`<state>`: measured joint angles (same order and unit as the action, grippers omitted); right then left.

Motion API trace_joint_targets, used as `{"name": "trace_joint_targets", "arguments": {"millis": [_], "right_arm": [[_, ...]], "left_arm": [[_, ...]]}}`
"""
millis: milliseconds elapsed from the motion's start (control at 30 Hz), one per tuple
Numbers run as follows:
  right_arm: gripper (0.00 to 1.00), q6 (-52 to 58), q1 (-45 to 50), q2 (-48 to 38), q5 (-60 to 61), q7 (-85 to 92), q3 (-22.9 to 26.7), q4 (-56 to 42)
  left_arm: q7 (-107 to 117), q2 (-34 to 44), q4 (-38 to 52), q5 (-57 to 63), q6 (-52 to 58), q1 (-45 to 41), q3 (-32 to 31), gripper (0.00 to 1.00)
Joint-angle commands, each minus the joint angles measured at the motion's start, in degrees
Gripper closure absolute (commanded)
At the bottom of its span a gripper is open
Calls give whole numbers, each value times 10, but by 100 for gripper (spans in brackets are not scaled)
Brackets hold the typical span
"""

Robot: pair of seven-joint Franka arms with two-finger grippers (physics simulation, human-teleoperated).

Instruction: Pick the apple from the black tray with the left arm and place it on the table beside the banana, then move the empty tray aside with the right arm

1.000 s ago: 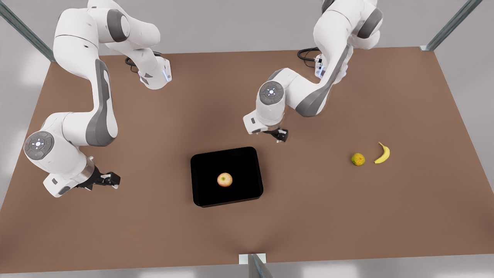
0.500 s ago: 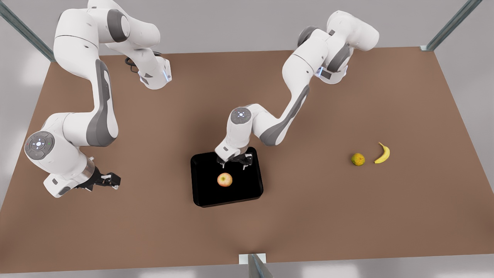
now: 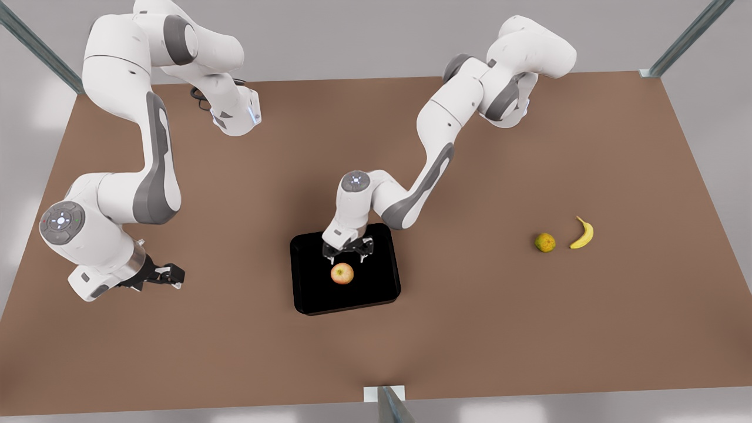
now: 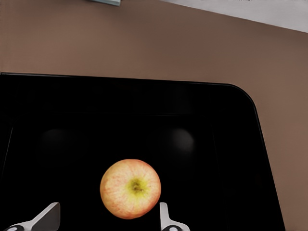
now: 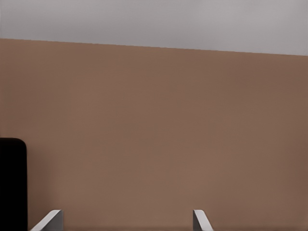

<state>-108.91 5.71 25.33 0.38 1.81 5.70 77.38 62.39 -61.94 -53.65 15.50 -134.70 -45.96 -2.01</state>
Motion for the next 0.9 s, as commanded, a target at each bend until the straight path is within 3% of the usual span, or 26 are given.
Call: {"name": "trace_joint_targets", "arguments": {"millis": [0, 500, 567, 633, 867], "right_arm": [[0, 0, 0, 0, 1, 0, 0, 0], [0, -12, 0, 2, 1, -4, 0, -1], [0, -52, 41, 36, -1, -32, 4, -16], [0, -43, -15, 17, 13, -2, 1, -16], [0, -41, -18, 17, 13, -2, 1, -17]], "left_arm": [[115, -2, 0, 3, -8, 0, -1, 0], [73, -56, 51, 29, -28, -13, 11, 0], [73, -57, 52, 29, -40, -13, 13, 0], [73, -59, 52, 29, -51, -13, 14, 0], [73, -78, 52, 29, -89, -13, 28, 0]]}}
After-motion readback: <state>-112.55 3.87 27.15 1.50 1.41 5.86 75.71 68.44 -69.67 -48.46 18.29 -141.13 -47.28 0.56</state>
